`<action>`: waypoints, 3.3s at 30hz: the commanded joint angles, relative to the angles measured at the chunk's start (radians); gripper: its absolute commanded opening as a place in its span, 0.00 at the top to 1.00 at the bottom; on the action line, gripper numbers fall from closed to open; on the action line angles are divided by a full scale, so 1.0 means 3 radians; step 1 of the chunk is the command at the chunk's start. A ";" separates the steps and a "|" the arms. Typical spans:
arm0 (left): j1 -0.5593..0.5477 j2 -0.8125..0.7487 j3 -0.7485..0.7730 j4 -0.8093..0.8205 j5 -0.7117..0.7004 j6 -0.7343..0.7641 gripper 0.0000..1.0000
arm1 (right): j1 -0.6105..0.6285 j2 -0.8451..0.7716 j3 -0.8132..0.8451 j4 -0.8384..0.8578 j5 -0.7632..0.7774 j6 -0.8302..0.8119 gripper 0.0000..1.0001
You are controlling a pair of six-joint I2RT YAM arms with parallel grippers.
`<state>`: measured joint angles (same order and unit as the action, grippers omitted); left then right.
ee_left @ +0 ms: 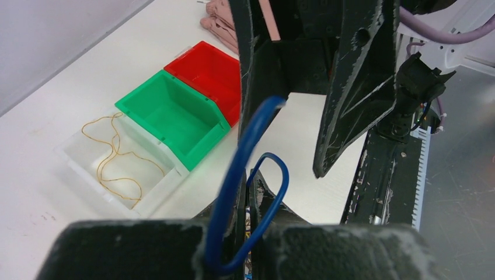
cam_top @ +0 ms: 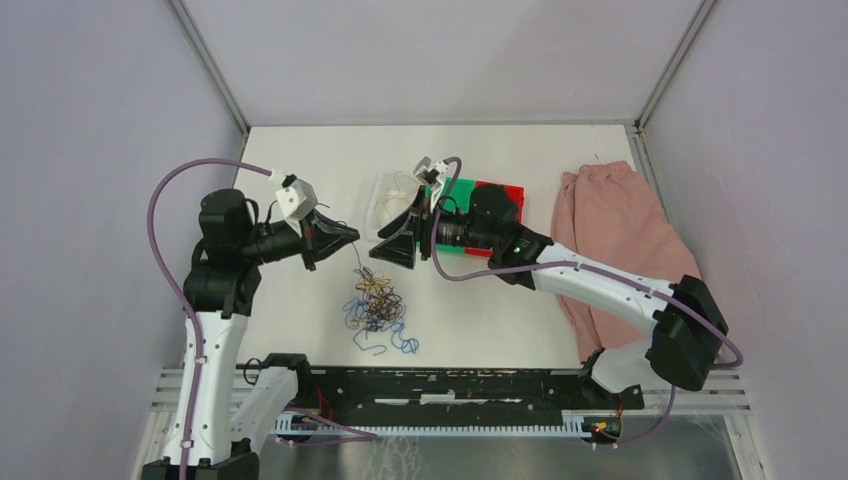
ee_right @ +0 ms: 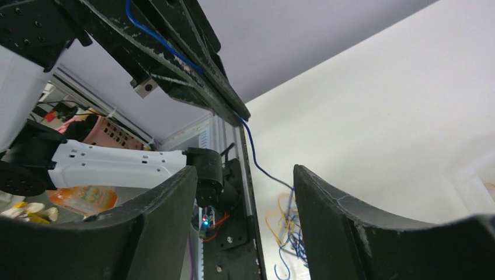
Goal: Untangle the cables
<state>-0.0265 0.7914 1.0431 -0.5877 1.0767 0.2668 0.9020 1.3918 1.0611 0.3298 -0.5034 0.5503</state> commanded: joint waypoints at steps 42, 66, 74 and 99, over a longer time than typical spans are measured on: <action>-0.0032 0.0825 0.1931 0.1829 -0.0216 -0.1570 0.97 | 0.0211 0.0960 0.0320 -0.0193 0.0503 0.0494 0.47; -0.0030 0.1188 0.2820 0.2014 -0.0840 -0.1171 0.97 | -0.0063 0.0420 0.0093 -0.0037 0.0561 0.1013 0.38; -0.0029 0.0996 0.2440 0.2022 -0.0658 -0.1129 0.97 | 0.0037 0.0274 0.0675 -0.0485 0.0243 0.0307 0.27; -0.0029 0.1141 0.2888 0.2053 -0.0787 -0.1583 0.97 | 0.0320 0.0637 0.0837 -0.0808 0.0982 -0.0138 0.40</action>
<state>-0.0334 1.1496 1.8767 0.0101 0.8547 -0.1627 0.9977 1.6539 1.3243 0.0948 -0.3046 0.5476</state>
